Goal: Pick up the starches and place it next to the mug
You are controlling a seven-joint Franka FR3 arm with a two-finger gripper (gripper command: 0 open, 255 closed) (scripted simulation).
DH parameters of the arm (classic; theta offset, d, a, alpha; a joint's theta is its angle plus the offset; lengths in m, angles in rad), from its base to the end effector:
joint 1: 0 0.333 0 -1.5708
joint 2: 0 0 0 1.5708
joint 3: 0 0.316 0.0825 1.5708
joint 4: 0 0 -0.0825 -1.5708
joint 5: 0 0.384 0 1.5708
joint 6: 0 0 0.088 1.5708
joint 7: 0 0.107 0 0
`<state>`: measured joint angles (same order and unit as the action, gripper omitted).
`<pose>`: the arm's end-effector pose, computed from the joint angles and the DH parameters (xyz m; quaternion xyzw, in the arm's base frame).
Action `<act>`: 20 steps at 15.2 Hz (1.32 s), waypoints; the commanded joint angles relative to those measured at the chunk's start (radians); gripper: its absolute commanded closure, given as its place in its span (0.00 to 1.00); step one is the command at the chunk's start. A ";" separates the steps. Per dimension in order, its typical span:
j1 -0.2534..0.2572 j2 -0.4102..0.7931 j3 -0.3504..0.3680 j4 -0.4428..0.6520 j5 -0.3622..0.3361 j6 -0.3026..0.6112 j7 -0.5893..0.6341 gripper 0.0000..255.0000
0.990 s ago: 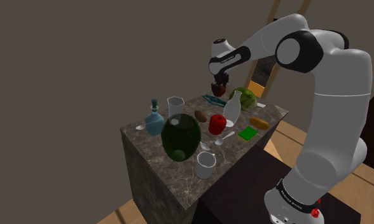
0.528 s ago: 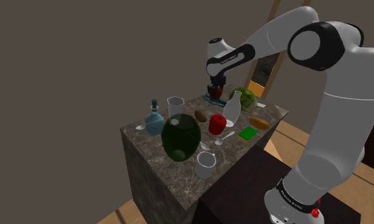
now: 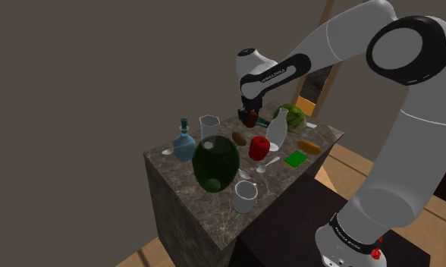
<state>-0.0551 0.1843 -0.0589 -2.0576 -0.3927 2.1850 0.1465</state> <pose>0.5693 -0.0786 0.3450 0.9864 -0.0110 -0.0257 0.1619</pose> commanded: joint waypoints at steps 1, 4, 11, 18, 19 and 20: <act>0.027 -0.026 0.019 -0.033 -0.002 -0.009 0.048 1.00; 0.066 -0.060 0.049 -0.074 0.000 -0.025 0.114 1.00; 0.158 -0.110 0.128 -0.129 0.022 -0.070 0.266 1.00; 0.252 -0.115 0.212 -0.127 0.057 -0.125 0.415 1.00; 0.266 -0.112 0.224 -0.122 0.062 -0.134 0.436 1.00; 0.279 -0.109 0.236 -0.116 0.067 -0.143 0.458 1.00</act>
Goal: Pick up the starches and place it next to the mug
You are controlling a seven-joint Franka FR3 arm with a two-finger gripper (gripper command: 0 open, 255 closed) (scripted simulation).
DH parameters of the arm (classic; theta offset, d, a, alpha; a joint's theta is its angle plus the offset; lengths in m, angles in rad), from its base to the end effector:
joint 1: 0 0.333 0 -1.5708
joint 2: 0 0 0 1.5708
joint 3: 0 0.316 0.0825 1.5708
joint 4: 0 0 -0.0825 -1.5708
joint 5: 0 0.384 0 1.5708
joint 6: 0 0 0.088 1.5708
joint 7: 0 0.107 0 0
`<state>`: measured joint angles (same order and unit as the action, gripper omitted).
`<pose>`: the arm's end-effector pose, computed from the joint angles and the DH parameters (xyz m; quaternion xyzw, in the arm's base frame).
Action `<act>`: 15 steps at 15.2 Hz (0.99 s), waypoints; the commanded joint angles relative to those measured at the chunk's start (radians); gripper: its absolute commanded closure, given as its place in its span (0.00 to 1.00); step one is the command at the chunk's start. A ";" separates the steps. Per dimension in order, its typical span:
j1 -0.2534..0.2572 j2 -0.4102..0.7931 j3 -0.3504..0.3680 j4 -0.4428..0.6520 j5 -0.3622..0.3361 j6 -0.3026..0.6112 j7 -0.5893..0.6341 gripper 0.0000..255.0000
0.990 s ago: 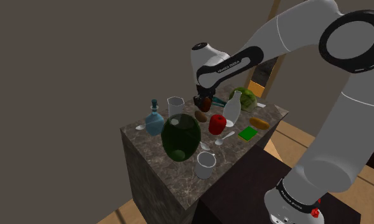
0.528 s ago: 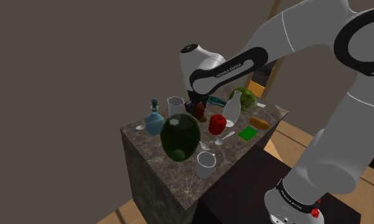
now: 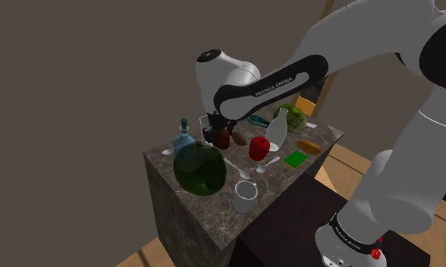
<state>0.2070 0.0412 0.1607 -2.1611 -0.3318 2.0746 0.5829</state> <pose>0.5001 0.1744 0.3703 0.9886 -0.0174 0.0068 0.1495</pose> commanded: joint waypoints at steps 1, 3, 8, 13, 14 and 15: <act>0.030 0.039 0.028 -0.005 0.011 -0.041 0.043 1.00; 0.058 0.052 0.052 0.012 0.020 -0.059 0.085 1.00; 0.127 0.099 0.105 0.077 0.038 -0.107 0.191 1.00; 0.183 0.158 0.143 0.143 0.041 -0.137 0.277 1.00; 0.183 0.165 0.142 0.138 0.038 -0.126 0.281 1.00; 0.183 0.172 0.141 0.133 0.034 -0.115 0.286 1.00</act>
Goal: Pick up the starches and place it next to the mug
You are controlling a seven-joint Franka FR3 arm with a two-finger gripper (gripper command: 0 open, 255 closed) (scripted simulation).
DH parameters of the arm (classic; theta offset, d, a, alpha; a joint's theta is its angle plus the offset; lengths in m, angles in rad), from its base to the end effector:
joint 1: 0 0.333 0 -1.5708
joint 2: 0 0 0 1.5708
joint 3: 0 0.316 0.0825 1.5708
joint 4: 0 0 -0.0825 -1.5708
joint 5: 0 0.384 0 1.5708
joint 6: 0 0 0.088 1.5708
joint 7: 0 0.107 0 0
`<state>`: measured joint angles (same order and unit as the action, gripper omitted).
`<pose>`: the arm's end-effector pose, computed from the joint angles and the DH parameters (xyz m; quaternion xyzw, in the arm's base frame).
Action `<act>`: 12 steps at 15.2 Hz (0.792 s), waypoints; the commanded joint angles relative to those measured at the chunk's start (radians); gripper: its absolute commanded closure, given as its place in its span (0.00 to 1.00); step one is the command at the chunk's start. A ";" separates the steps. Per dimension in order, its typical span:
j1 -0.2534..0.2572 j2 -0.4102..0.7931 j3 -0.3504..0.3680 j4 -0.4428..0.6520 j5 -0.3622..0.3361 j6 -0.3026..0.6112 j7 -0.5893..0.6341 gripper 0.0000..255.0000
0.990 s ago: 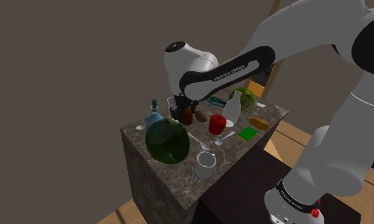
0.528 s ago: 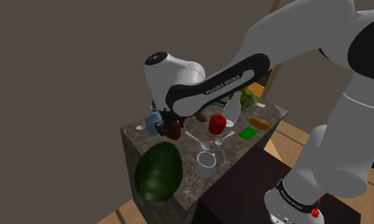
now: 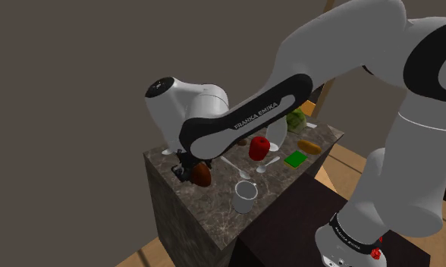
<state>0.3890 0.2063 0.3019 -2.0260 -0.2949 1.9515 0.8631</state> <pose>0.4428 0.3366 0.3335 0.9864 -0.0112 -0.0258 0.1620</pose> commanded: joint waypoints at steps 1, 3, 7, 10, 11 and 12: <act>0.002 0.015 -0.001 -0.007 -0.007 0.019 0.010 1.00; 0.003 0.030 -0.003 -0.015 -0.015 0.041 0.018 1.00; 0.005 0.063 -0.008 -0.029 -0.031 0.084 0.036 1.00; 0.007 0.090 -0.012 -0.038 -0.045 0.115 0.050 1.00; 0.008 0.099 -0.014 -0.040 -0.050 0.126 0.055 1.00; 0.009 0.108 -0.015 -0.042 -0.054 0.136 0.060 1.00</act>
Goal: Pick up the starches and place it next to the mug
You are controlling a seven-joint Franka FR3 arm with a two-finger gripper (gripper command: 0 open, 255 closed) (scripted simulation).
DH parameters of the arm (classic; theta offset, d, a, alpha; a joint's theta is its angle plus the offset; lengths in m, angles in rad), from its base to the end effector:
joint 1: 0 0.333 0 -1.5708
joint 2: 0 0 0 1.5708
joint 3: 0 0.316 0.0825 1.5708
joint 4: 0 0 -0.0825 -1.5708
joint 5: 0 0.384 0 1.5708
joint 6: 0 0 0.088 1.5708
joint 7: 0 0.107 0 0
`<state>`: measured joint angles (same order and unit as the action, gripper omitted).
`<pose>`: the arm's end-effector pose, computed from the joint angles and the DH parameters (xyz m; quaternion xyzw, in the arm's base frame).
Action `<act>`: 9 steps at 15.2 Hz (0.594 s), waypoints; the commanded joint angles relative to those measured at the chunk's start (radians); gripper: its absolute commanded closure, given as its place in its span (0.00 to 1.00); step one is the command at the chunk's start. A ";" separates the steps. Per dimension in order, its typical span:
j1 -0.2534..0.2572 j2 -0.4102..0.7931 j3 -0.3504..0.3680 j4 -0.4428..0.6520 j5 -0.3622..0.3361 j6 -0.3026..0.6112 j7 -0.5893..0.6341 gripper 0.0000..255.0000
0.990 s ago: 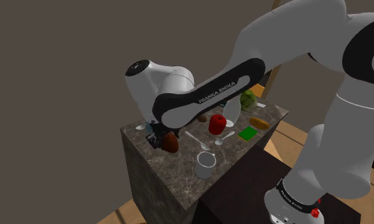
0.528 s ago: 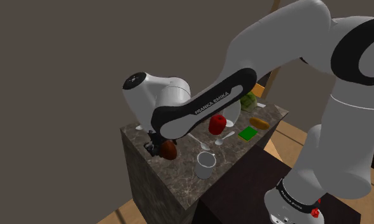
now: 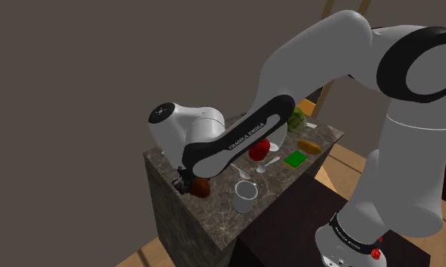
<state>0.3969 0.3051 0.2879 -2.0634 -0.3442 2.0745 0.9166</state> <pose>0.4433 0.3373 0.2719 0.9863 -0.0116 -0.0261 0.1623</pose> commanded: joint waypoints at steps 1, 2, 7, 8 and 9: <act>0.002 0.019 -0.003 -0.007 -0.010 0.023 0.011 1.00; 0.003 0.028 -0.005 -0.008 -0.015 0.033 0.016 1.00; 0.009 0.078 -0.015 -0.013 -0.040 0.082 0.040 1.00; 0.011 0.088 -0.018 -0.013 -0.046 0.092 0.045 1.00; 0.012 0.099 -0.020 -0.013 -0.051 0.101 0.050 1.00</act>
<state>0.4087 0.3970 0.2697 -2.0756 -0.3912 2.1680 0.9638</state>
